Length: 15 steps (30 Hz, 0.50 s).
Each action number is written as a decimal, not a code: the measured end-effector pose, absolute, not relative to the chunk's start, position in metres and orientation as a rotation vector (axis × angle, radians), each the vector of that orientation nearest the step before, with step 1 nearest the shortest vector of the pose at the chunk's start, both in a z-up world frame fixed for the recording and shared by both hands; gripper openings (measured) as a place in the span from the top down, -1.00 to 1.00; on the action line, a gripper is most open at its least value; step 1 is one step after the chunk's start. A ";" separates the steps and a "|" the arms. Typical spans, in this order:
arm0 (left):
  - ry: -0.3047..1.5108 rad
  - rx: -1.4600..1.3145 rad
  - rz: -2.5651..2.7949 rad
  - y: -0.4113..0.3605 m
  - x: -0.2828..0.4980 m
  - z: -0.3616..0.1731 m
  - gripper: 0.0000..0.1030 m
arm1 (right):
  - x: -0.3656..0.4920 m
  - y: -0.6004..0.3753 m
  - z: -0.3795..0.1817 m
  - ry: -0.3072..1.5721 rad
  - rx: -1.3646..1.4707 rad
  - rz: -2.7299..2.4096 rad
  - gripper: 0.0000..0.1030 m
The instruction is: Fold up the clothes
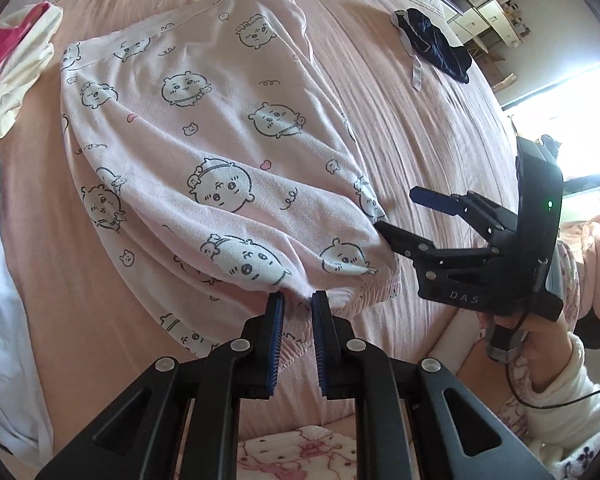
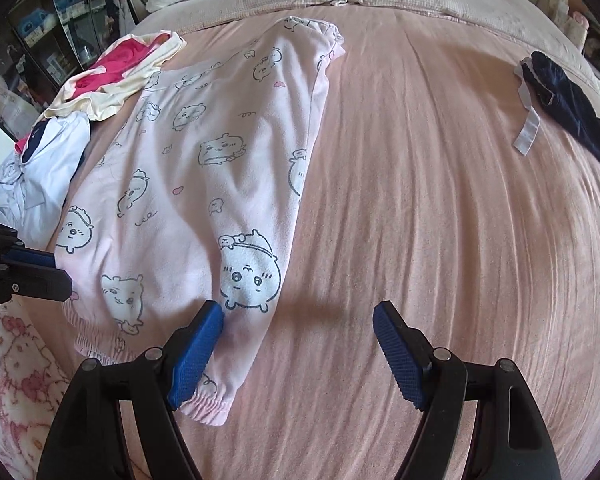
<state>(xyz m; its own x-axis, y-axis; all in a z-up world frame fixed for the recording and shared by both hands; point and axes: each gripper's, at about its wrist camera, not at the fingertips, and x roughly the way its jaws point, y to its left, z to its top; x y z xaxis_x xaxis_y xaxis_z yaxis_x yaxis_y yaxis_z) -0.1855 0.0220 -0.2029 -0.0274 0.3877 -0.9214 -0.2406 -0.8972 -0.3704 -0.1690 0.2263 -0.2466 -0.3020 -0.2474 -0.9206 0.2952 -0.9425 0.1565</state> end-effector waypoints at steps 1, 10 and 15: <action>-0.140 -1.837 1.976 0.021 -0.183 -0.200 0.76 | -0.169 0.228 -0.246 0.045 1.608 -2.295 -0.50; -0.250 -1.986 1.961 0.016 -0.192 -0.228 0.60 | -0.170 0.228 -0.226 -0.075 1.532 -2.296 -0.51; -0.210 -1.957 1.968 0.027 -0.195 -0.232 -0.21 | -0.170 0.230 -0.239 -0.090 1.602 -2.251 -0.51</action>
